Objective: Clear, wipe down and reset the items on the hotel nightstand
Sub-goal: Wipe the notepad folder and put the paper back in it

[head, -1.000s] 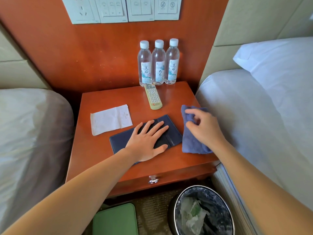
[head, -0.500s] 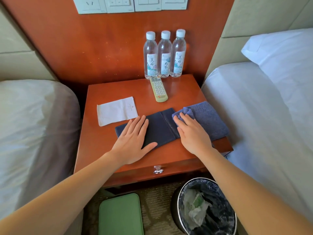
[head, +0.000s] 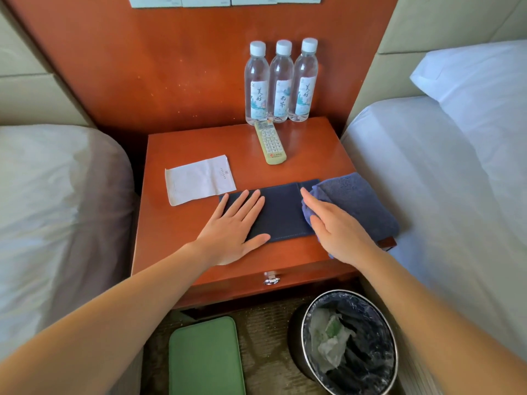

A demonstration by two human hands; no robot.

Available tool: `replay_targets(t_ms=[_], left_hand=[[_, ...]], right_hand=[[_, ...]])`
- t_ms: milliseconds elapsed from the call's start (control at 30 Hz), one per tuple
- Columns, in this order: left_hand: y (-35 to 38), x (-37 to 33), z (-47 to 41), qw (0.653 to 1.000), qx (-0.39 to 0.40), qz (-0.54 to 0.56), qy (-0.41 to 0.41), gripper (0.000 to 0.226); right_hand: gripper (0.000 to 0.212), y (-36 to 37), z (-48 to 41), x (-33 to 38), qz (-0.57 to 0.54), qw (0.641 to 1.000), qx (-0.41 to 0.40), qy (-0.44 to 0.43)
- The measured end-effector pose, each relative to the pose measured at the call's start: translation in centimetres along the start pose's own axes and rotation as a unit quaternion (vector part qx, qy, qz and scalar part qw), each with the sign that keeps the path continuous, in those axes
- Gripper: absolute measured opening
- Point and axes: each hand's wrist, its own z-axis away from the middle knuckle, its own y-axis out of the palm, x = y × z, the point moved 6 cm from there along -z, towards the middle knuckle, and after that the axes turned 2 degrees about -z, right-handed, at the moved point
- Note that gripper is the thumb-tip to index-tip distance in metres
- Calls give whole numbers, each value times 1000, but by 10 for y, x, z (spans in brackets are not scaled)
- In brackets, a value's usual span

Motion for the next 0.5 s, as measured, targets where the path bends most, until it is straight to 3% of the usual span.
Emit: replay_targets(t_ms=[67, 167, 267, 367, 500], left_hand=[[0, 2, 0, 1000, -3, 6, -4, 89], [1, 3, 1, 1000, -11, 11, -9, 87], [0, 2, 2, 1000, -21, 16, -16, 86], [1, 3, 2, 999, -26, 22, -18, 82], [3, 3, 2, 999, -26, 20, -17, 79]], right_hand=[[58, -3, -7, -4, -88, 994, 55, 42], [67, -23, -11, -10, -135, 990, -9, 34], [63, -26, -7, -26, -56, 994, -80, 57], [64, 13, 0, -24, 29, 997, -12, 74], [76, 31, -6, -16, 151, 986, 0, 63]])
